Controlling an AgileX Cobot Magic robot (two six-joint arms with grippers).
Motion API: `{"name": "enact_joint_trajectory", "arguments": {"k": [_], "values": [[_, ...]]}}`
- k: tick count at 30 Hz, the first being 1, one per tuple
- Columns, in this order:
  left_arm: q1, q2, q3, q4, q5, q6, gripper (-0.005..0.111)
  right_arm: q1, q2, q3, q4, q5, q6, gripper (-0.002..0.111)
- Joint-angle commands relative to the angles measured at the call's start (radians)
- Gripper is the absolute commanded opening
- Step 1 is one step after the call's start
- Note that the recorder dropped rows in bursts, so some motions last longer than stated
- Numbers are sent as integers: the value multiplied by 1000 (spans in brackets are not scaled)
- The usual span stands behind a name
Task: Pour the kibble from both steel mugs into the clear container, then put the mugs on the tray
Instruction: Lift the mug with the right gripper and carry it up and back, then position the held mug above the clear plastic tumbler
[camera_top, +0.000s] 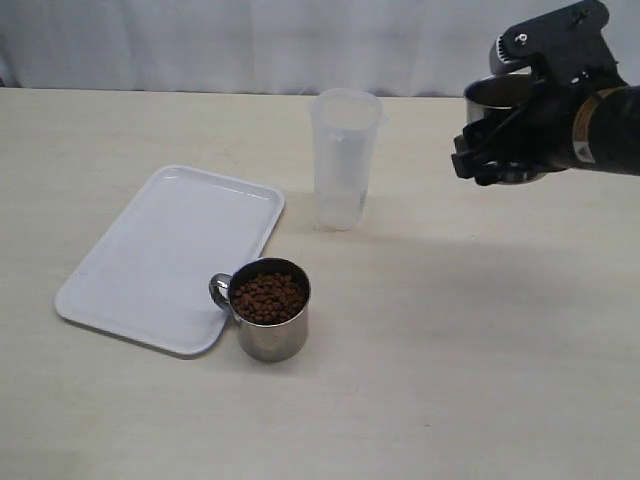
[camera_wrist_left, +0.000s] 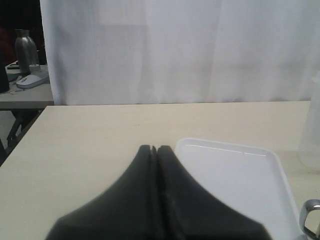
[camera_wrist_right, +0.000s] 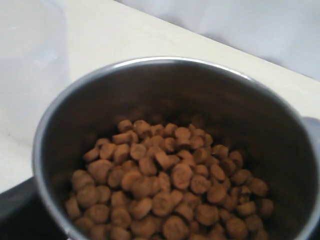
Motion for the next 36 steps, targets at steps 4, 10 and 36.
{"name": "enact_joint_trajectory", "arguments": {"k": [4,10,36], "values": [[-3,-1,1,-1,-5,-11,0,47,69,-112,-67,85,-9,5],[-3,-1,1,-1,-5,-11,0,196,162,-254,-264,315,92,5],[-3,-1,1,-1,-12,-11,0,276,325,-339,-807,408,250,5]]}}
